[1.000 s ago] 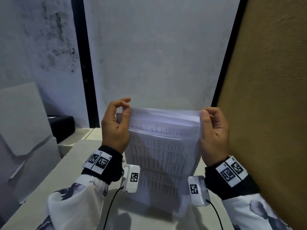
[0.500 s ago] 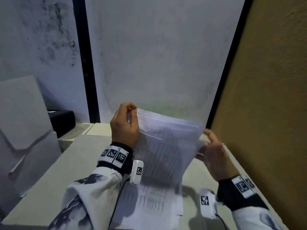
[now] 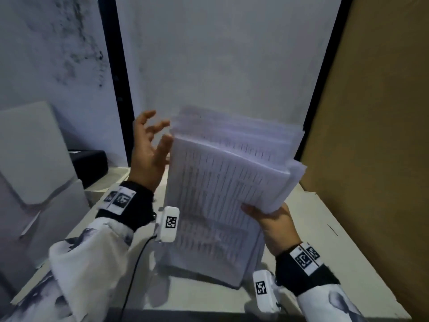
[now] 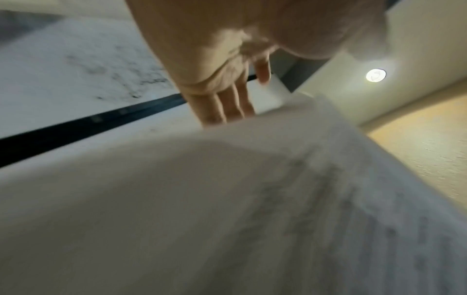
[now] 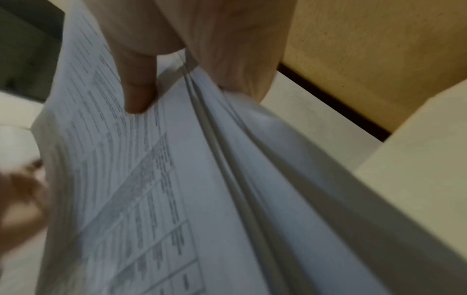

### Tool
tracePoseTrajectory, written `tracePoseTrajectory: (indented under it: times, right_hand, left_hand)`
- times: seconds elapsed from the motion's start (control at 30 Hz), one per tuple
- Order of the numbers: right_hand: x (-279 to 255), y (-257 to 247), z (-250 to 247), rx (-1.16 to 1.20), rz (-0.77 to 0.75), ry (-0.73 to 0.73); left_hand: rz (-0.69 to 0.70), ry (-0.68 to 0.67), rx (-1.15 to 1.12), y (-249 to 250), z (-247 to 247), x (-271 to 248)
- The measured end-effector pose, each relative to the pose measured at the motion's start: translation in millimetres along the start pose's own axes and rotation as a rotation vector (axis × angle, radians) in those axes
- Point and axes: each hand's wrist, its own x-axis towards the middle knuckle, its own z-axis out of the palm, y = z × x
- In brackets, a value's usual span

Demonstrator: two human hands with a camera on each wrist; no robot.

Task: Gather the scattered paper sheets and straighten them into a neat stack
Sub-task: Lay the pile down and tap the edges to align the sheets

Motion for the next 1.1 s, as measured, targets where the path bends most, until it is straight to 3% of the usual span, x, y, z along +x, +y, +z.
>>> tracePoseTrajectory:
  times: [0.13,0.2,0.3,0.57,0.77,1.0,1.1]
  right_hand:
    - [19.2,-27.8,-1.4,0.05,-0.074,-0.007]
    - [25.4,-32.6,5.0,-0.007,-0.09,0.027]
    - [26.3,-30.9,18.5,-0.146,-0.106,0.077]
    - [20.7,-38.8,24.9,-0.211,-0.196,0.076]
    - [-19.7,32.3,-6.1,-0.193,0.082,0.089]
    - [10.6,-8.1,-7.4,-0.162,-0.002,0.055]
    - [8.2,-3.1,-26.2,-0.136,0.053,-0.016]
  left_hand:
    - [-0.304,-0.358,0.154,-17.3,-14.0,-32.5]
    - [-0.348,-0.292,0.139,-24.5,-1.5,-52.9]
    - [-0.291,-0.125,0.17,-35.3,14.1,-63.8]
    - [-0.254,0.063,0.179,-23.0,38.9,-77.5]
    - [-0.546,-0.04,0.019,-56.9,28.0,-128.8]
    - [-0.421,-0.027,-0.008,-26.0,40.2,-88.3]
    - [-0.434,-0.03,-0.029,-23.4,29.5,-95.2]
